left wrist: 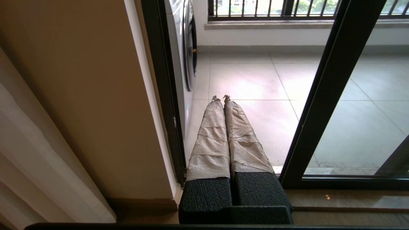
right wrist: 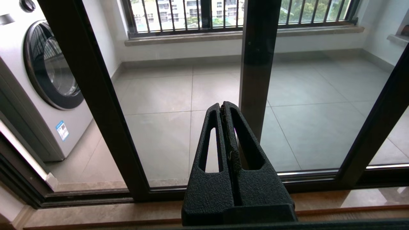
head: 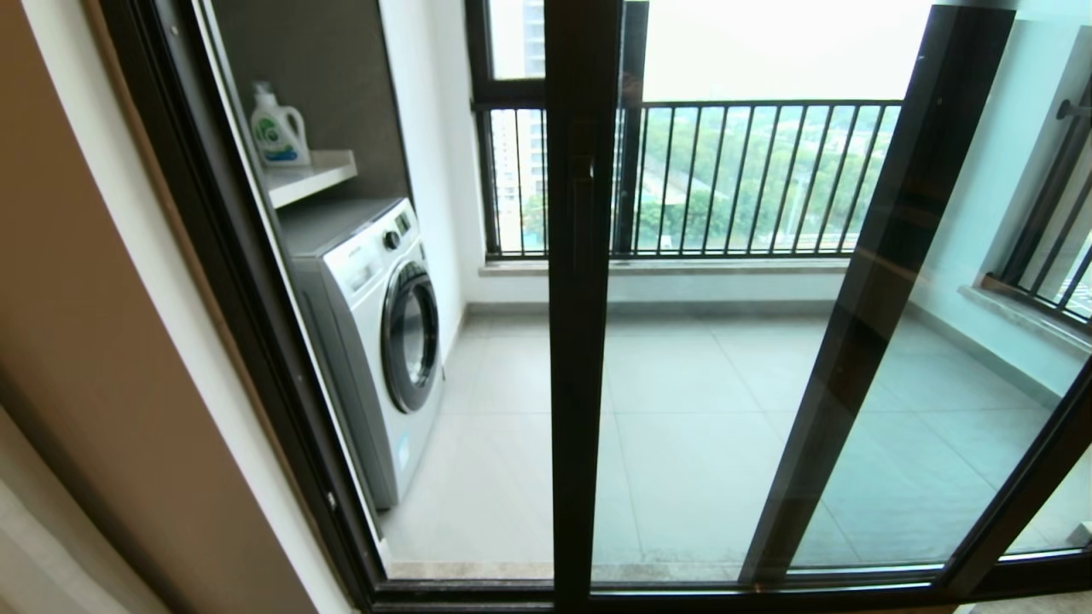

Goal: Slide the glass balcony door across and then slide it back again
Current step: Open the slid door

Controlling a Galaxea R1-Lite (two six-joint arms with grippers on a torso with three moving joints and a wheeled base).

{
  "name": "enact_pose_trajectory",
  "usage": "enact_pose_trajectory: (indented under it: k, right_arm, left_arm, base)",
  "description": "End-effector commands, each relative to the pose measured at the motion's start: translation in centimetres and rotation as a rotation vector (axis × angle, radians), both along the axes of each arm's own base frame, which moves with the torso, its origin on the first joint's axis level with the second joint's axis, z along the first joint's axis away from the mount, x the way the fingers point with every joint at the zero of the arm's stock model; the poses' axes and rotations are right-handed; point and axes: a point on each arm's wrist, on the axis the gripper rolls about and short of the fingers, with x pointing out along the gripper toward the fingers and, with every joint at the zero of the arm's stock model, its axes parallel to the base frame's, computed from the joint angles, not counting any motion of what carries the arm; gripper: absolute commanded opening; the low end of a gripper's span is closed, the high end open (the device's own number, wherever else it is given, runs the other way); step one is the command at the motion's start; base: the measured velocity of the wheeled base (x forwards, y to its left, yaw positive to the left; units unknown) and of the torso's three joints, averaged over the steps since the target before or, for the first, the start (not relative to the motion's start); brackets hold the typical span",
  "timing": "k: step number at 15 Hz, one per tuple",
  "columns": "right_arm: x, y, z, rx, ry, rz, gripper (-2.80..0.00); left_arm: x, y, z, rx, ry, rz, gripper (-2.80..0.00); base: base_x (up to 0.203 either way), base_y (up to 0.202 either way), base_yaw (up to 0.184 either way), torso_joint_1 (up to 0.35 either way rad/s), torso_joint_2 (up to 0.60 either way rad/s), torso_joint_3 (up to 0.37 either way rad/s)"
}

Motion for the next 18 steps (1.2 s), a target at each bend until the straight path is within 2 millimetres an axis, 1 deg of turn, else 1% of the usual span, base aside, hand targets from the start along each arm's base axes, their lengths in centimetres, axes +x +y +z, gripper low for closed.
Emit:
enact_pose_trajectory:
  k: [1,2,3,4,5,6,7,9,11,12,13,15,17,18]
  right_arm:
    - [-0.4,0.0,2.9,-0.002,-0.034,0.004,-2.80]
    - [-0.2,0.0,5.1,0.010,-0.028,0.016,-2.80]
    - [0.6,0.0,7.5,0.032,0.003,0.038,-2.80]
    - [2.0,0.1,9.9,0.060,0.043,0.070,-2.80]
    - [3.7,0.2,11.6,0.085,0.093,0.107,-2.80]
    - [6.0,0.4,12.9,0.105,0.145,0.146,-2.80]
    - [8.5,0.7,13.9,0.119,0.182,0.189,-2.80]
    - [13.2,1.6,15.9,0.120,0.184,0.301,-2.80]
    - [16.8,3.7,19.5,0.107,0.106,0.448,-2.80]
    - [18.2,5.2,20.6,0.102,0.096,0.517,-2.80]
    - [19.4,6.9,20.9,0.096,0.112,0.564,-2.80]
    - [21.5,10.2,20.4,0.076,0.164,0.590,-2.80]
    - [22.7,13.5,19.9,0.051,0.195,0.612,-2.80]
    - [23.4,14.8,20.0,0.043,0.196,0.619,-2.80]
  left_arm:
    - [0.0,0.0,0.0,0.000,0.004,0.000,-2.80]
    - [0.0,0.0,0.0,0.000,0.004,0.000,-2.80]
    - [0.0,0.0,0.0,0.000,0.004,0.000,-2.80]
    - [0.0,0.0,0.0,0.000,0.004,0.000,-2.80]
    - [0.0,0.0,0.0,0.000,0.004,0.000,-2.80]
    - [0.0,0.0,0.0,0.000,0.004,0.000,-2.80]
    - [0.0,0.0,0.0,0.000,0.004,0.000,-2.80]
    - [0.0,0.0,0.0,0.000,0.004,0.000,-2.80]
    - [0.0,0.0,0.0,0.000,0.004,0.000,-2.80]
    - [0.0,0.0,0.0,0.000,0.004,0.000,-2.80]
    - [0.0,0.0,0.0,0.000,0.004,0.000,-2.80]
    - [0.0,0.0,0.0,0.000,0.004,0.000,-2.80]
    - [0.0,0.0,0.0,0.000,0.004,0.000,-2.80]
    - [0.0,0.0,0.0,0.000,0.004,0.000,-2.80]
  base:
    - [0.000,0.000,0.000,0.000,0.00,0.000]
    - [0.000,0.000,0.000,0.000,0.00,0.000]
    - [0.000,0.000,0.000,0.000,0.00,0.000]
    - [0.000,0.000,0.000,0.000,0.00,0.000]
    - [0.000,0.000,0.000,0.000,0.00,0.000]
    - [0.000,0.000,0.000,0.000,0.00,0.000]
    - [0.000,0.000,0.000,0.000,0.00,0.000]
    - [0.000,0.000,0.000,0.000,0.00,0.000]
    - [0.000,0.000,0.000,0.000,0.00,0.000]
    - [0.000,0.000,0.000,0.000,0.00,0.000]
    - [0.000,0.000,0.000,0.000,0.00,0.000]
    - [0.000,0.000,0.000,0.000,0.00,0.000]
    - [0.000,0.000,0.000,0.000,0.00,0.000]
    - [0.000,0.000,0.000,0.000,0.00,0.000]
